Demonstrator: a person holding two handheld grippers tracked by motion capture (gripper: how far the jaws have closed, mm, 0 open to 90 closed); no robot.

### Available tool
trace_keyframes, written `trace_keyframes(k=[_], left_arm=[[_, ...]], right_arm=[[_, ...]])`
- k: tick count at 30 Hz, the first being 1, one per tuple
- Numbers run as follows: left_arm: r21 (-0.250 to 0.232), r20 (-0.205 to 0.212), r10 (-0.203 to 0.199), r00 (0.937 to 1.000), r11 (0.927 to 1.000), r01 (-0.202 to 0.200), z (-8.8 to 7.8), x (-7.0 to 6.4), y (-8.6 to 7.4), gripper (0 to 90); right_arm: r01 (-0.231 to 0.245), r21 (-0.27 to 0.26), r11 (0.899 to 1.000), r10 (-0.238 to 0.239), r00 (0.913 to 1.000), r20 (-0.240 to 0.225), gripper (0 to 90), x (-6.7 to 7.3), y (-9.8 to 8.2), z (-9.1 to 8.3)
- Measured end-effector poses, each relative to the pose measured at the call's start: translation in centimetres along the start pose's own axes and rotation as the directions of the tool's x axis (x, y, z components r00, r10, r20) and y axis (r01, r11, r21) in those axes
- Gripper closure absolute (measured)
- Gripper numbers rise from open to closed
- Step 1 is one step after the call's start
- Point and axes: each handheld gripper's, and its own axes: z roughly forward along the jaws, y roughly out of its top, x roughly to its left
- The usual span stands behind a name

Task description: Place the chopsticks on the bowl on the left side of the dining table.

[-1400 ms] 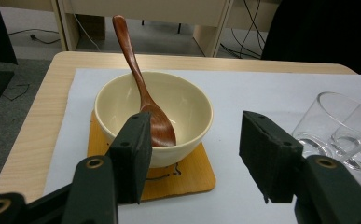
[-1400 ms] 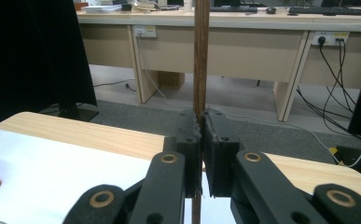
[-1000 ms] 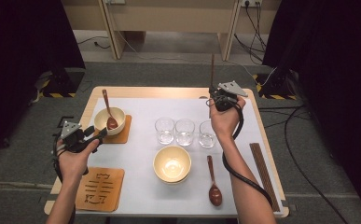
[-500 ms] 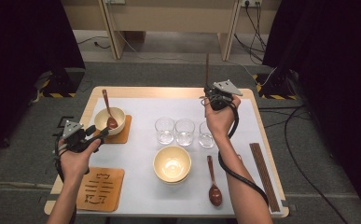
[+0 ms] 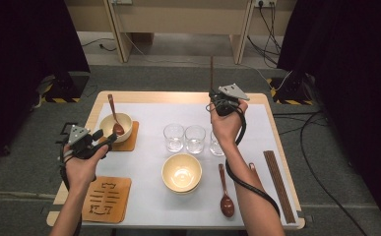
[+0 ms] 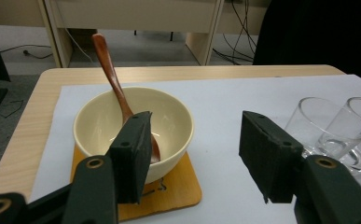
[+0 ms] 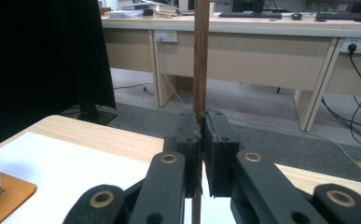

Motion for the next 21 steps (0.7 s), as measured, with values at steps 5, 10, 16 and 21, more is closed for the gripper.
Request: trace_keyframes(k=[5,10,16,21], left_arm=[[-0.012,0.028,0.014,0.9995,0.9998,-0.014,0.4,-0.7,0.7,43.6],[-0.034,0.061,0.029,0.9977,0.9991,-0.027,1.2,-1.6,1.6,43.9],[-0.049,0.089,0.063,0.994,0.997,-0.059,2.1,-2.8,3.2,44.4],[-0.062,0.122,0.083,0.9891,0.9952,-0.076,3.4,-3.9,4.8,44.9]], right_arm=[[-0.005,0.005,1.0,0.005,0.9999,-0.009,85.6,0.3,-0.1,0.2],[0.004,0.003,1.0,-0.004,0.9999,-0.011,85.7,0.6,-0.1,0.2],[0.005,-0.007,1.0,-0.005,0.9998,-0.021,85.7,0.8,0.1,0.1],[0.015,-0.01,1.0,-0.016,0.9995,-0.027,85.6,1.0,0.2,0.2]])
